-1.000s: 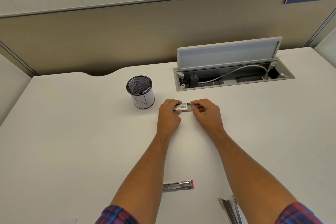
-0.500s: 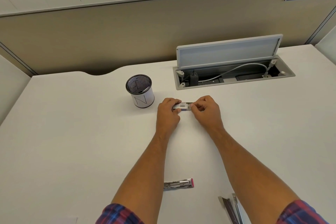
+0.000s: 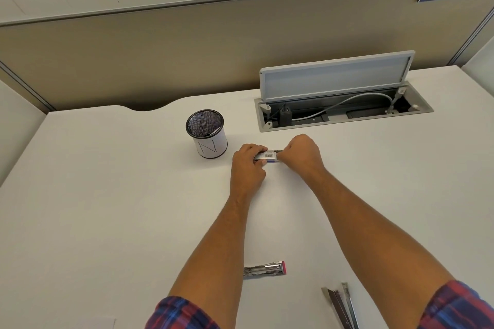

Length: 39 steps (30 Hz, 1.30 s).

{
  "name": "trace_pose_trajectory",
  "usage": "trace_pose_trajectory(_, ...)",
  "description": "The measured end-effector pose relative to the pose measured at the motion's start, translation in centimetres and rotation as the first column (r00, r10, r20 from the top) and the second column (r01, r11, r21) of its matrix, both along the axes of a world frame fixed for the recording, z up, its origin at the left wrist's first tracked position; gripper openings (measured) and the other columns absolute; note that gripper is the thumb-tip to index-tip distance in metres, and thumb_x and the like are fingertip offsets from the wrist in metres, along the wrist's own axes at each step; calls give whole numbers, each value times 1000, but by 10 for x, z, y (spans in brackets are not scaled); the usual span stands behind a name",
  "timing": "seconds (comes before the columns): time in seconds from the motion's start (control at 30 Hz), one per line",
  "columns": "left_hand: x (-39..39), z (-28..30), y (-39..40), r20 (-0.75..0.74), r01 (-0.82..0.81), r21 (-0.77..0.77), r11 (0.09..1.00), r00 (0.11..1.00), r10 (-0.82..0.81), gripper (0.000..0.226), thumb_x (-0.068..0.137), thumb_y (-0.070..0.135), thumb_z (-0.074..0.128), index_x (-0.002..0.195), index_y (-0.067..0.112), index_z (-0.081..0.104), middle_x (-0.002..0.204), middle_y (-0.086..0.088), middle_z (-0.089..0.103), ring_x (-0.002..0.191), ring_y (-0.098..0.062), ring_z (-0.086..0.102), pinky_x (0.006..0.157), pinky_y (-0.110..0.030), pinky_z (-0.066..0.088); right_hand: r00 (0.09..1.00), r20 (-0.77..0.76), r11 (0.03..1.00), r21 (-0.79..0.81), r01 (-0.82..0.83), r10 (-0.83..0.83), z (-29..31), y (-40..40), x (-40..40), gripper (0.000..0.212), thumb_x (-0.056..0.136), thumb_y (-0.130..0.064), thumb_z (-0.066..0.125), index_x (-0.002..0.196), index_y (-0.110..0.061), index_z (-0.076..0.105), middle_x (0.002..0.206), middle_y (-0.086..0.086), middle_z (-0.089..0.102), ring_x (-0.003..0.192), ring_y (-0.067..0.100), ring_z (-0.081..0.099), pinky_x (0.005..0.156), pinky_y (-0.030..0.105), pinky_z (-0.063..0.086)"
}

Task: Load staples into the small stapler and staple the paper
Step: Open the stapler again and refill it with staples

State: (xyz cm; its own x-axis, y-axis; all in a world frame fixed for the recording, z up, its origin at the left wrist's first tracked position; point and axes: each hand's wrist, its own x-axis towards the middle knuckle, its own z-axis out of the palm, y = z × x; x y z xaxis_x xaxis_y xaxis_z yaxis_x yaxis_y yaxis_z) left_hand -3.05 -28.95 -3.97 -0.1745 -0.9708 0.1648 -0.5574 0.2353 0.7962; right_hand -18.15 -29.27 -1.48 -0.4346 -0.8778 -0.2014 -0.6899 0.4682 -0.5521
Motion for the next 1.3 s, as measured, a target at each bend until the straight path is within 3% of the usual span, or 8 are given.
trace_pose_trajectory(0.23, -1, 1, 0, -2, -8, -11, 1000, 1000, 8, 32, 84, -7, 67, 112, 7, 74, 114, -5, 67, 104, -25, 61, 96, -33, 49, 914, 389, 906, -337, 254, -112, -7, 19, -5, 12, 88, -22, 69, 88, -10, 70, 87, 1, 72, 77, 13, 68, 61, 18, 49)
trace_pose_trajectory(0.37, 0, 0, 0, 11, -18, -20, 1000, 1000, 18, 33, 83, -8, 67, 112, 6, 74, 113, -6, 68, 102, -22, 61, 90, -16, 44, 667, 727, 854, -234, 464, -163, -6, 25, -20, 4, 92, -7, 62, 96, -9, 61, 85, 7, 78, 72, 17, 78, 67, 29, 63)
trace_pose_trajectory(0.47, 0, -1, -1, 17, -23, -23, 999, 1000, 24, 33, 82, -8, 67, 111, 7, 75, 113, -5, 68, 101, -20, 61, 84, -1, 34, 613, 749, 878, -91, 469, -250, -2, 19, -27, 19, 100, -1, 46, 97, -13, 61, 83, 12, 74, 61, 22, 74, 53, 26, 59)
trace_pose_trajectory(0.53, 0, -1, -1, 22, -24, -25, 999, 999, 24, 33, 83, -8, 67, 111, 7, 75, 113, -5, 68, 101, -20, 61, 86, -4, 35, 584, 746, 904, 56, 423, -320, 2, 14, -31, 24, 101, -4, 42, 96, -7, 65, 78, 12, 68, 55, 21, 62, 47, 25, 51)
trace_pose_trajectory(0.63, 0, 0, -1, 16, -20, -21, 1000, 1000, 21, 33, 83, -7, 67, 112, 7, 75, 113, -4, 68, 101, -20, 62, 88, -13, 42, 666, 686, 928, 38, 370, -293, -1, 16, -30, 28, 100, -21, 50, 86, -9, 71, 72, 5, 61, 56, 15, 49, 48, 24, 41)
trace_pose_trajectory(0.8, -1, 1, 0, 24, -14, -33, 999, 1000, 14, 33, 82, -7, 68, 111, 7, 75, 113, -6, 68, 101, -22, 62, 92, -23, 46, 942, 332, 983, -143, 113, -60, -8, 27, -28, 13, 92, -25, 69, 95, -14, 76, 93, -2, 69, 80, 10, 59, 68, 26, 46)
trace_pose_trajectory(1.07, -1, 2, 1, 16, -7, -13, 1000, 1000, 7, 33, 83, -7, 67, 112, 7, 74, 114, -4, 68, 103, -24, 61, 94, -30, 48, 940, 339, 987, -138, 79, -28, -9, 29, -17, 20, 89, -32, 79, 97, -14, 81, 96, -1, 72, 87, 14, 63, 60, 20, 41)
trace_pose_trajectory(1.3, 0, 0, 1, 5, -7, -6, 1000, 1000, 7, 33, 84, -6, 67, 114, 7, 75, 115, -4, 68, 104, -26, 61, 95, -34, 49, 919, 386, 981, -130, 147, -87, -11, 24, 0, 14, 86, -23, 79, 90, -9, 80, 76, -1, 70, 62, 7, 56, 51, 18, 39)
